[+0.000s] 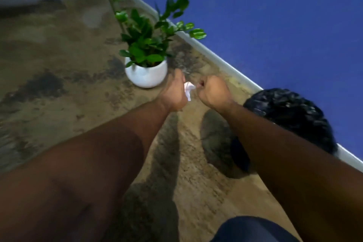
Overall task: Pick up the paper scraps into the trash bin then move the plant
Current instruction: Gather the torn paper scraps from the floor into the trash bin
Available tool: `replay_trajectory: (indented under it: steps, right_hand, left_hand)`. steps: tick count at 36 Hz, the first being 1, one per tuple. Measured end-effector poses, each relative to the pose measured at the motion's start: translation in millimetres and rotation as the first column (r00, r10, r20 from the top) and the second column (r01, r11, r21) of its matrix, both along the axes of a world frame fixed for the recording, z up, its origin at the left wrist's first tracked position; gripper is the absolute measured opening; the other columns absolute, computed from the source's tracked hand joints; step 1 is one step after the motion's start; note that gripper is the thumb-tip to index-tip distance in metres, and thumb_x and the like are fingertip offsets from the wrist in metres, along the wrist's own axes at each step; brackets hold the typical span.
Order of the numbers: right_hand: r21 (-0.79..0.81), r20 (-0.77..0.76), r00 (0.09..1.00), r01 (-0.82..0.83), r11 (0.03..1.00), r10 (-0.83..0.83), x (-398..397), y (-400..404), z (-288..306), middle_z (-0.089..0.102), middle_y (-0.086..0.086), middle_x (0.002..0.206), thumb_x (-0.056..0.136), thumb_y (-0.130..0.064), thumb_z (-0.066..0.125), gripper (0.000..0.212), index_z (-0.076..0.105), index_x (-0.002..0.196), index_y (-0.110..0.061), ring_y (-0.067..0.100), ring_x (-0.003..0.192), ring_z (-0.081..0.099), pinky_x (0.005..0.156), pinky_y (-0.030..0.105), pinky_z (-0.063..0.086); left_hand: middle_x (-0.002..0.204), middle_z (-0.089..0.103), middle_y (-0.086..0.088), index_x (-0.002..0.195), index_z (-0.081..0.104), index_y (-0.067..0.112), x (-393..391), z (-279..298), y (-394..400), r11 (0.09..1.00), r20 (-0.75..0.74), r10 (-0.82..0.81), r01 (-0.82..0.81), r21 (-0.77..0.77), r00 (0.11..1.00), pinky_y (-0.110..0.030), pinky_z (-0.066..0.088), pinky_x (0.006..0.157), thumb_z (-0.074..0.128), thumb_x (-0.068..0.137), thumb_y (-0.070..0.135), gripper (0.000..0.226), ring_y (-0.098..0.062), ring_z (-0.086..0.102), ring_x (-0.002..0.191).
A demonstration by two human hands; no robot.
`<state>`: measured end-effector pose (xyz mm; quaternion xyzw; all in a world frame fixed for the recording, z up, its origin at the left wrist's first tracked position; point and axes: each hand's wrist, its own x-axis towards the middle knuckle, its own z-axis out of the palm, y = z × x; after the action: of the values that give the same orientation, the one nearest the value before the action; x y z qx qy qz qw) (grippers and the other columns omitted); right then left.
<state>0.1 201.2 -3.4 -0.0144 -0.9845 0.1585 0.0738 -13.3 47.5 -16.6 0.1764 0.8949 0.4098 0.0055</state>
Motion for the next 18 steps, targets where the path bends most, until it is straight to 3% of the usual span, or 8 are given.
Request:
replay_trajectory:
  steps: [3, 5, 7, 8, 11, 15, 18]
  right_hand:
    - [0.01, -0.058, 0.99, 0.127, 0.992, -0.126, 17.9, 40.9, 25.2, 0.072, 0.013, 0.083, 0.075, -0.03, 0.048, 0.029, 0.07, 0.079, -0.011, 0.037, 0.081, 0.066, 0.066, 0.031, 0.049]
    - [0.014, -0.086, 0.975, 0.208, 0.978, -0.207, 30.6, 66.0, 38.2, 0.072, 0.015, 0.087, 0.079, -0.027, 0.051, 0.025, 0.069, 0.081, -0.01, 0.039, 0.086, 0.065, 0.07, 0.034, 0.049]
    - [0.011, -0.092, 0.948, 0.307, 0.952, -0.305, 44.0, 87.1, 47.8, 0.072, 0.016, 0.091, 0.079, -0.026, 0.048, 0.027, 0.07, 0.083, -0.01, 0.039, 0.089, 0.064, 0.075, 0.036, 0.052]
    - [-0.002, -0.089, 0.927, 0.366, 0.931, -0.364, 51.0, 96.5, 51.2, 0.072, 0.017, 0.091, 0.079, -0.027, 0.048, 0.027, 0.069, 0.083, -0.01, 0.038, 0.088, 0.064, 0.076, 0.037, 0.053]
    - [-0.041, -0.099, 0.849, 0.517, 0.855, -0.518, 72.5, 123.4, 53.5, 0.067, 0.015, 0.078, 0.082, -0.027, 0.048, 0.026, 0.064, 0.075, -0.008, 0.036, 0.076, 0.062, 0.068, 0.038, 0.053]
    - [-0.02, -0.161, 0.745, 0.653, 0.757, -0.647, 100.5, 150.8, 45.0, 0.043, 0.003, 0.052, 0.091, -0.035, 0.046, 0.043, 0.039, 0.055, -0.012, 0.026, 0.052, 0.044, 0.055, 0.028, 0.03]
    - [0.039, -0.147, 0.727, 0.681, 0.731, -0.67, 120.3, 162.3, 36.4, 0.046, 0.004, 0.054, 0.095, -0.038, 0.044, 0.047, 0.041, 0.056, -0.014, 0.021, 0.051, 0.046, 0.052, 0.026, 0.029]
  left_hand:
    - [0.099, 0.063, -0.025, 0.086, 0.053, 0.009, -0.4, 12.7, 43.2, 0.993, 0.028, -0.071, 0.068, 0.097, 0.997, -0.035, 0.041, 0.08, 0.067, 0.089, 0.016, 0.016, -0.029, 0.059, 0.092]
    - [0.092, 0.071, -0.021, 0.071, 0.049, 0.017, 0.9, 16.5, 71.9, 0.97, 0.074, -0.133, 0.114, 0.216, 0.988, -0.023, 0.046, 0.067, 0.068, 0.086, 0.006, 0.026, -0.02, 0.065, 0.084]
    - [0.09, 0.074, -0.012, 0.067, 0.051, 0.019, 7.5, 18.3, 97.9, 0.94, 0.097, -0.188, 0.15, 0.306, 0.977, -0.005, 0.045, 0.061, 0.066, 0.088, 0.002, 0.031, -0.014, 0.069, 0.087]
    - [0.093, 0.073, -0.01, 0.071, 0.056, 0.016, 12.1, 18.2, 110.5, 0.931, 0.111, -0.207, 0.16, 0.328, 0.972, -0.003, 0.047, 0.065, 0.064, 0.089, 0.001, 0.025, -0.015, 0.07, 0.092]
    - [0.114, 0.069, -0.009, 0.091, 0.066, 0.011, 23.5, 13.2, 144.1, 0.935, 0.109, -0.242, 0.201, 0.292, 0.964, -0.019, 0.051, 0.088, 0.062, 0.091, 0.004, 0.008, -0.019, 0.067, 0.103]
    - [0.116, 0.057, -0.004, 0.101, 0.066, 0.018, 40.2, 11.7, 169.5, 0.932, 0.042, -0.303, 0.287, 0.222, 0.952, -0.02, 0.042, 0.091, 0.061, 0.092, 0.009, 0.014, -0.016, 0.058, 0.101]
    - [0.117, 0.053, 0.0, 0.109, 0.067, 0.018, 52.7, 10.5, 179.4, 0.908, 0.01, -0.375, 0.366, 0.204, 0.927, -0.024, 0.044, 0.094, 0.06, 0.094, 0.012, 0.018, -0.013, 0.055, 0.101]
